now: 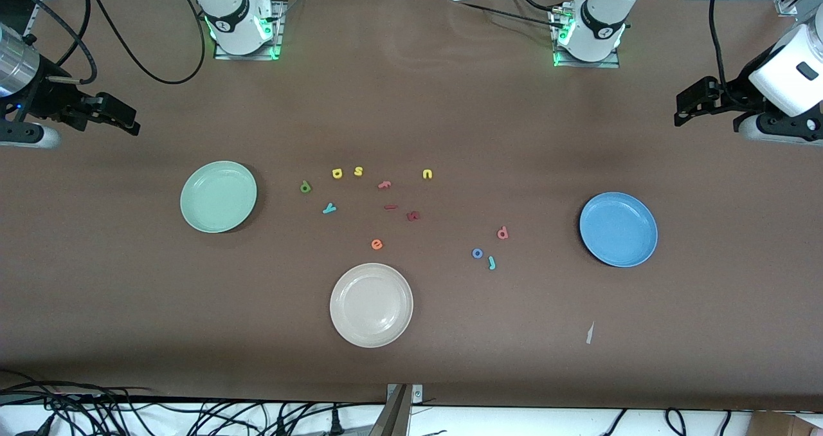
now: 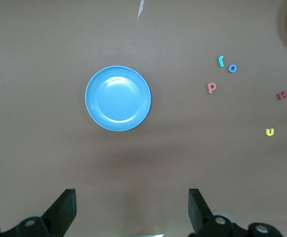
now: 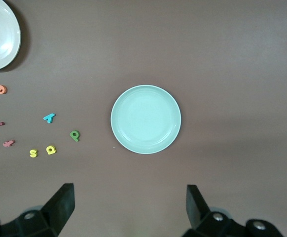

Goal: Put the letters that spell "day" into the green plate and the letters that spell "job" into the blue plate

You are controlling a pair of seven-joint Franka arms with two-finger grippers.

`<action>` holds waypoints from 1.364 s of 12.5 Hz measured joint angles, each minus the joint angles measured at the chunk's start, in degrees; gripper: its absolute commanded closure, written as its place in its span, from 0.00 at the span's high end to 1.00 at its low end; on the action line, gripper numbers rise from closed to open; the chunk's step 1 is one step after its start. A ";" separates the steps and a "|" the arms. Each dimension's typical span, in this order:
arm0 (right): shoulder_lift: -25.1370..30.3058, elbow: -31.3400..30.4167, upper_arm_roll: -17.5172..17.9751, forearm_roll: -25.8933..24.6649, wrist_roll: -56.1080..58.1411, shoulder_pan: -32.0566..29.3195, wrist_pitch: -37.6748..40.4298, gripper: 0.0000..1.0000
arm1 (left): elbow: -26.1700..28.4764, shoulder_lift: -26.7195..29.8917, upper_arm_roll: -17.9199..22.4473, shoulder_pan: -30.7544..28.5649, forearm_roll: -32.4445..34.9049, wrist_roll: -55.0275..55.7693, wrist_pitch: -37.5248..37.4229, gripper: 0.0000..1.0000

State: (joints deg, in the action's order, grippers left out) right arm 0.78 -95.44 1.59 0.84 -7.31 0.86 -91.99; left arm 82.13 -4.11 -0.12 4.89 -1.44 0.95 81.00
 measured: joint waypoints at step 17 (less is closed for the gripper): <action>-0.01 -0.04 0.16 0.00 -0.03 0.00 0.00 1.00 | -0.14 0.00 -0.17 1.37 0.00 0.00 0.00 1.00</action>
State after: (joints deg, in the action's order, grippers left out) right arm 0.76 -95.49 1.75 0.84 -7.34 0.86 -91.99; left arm 81.99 -4.11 -0.29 6.27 -1.44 0.96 81.00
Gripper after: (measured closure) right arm 0.000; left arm 0.000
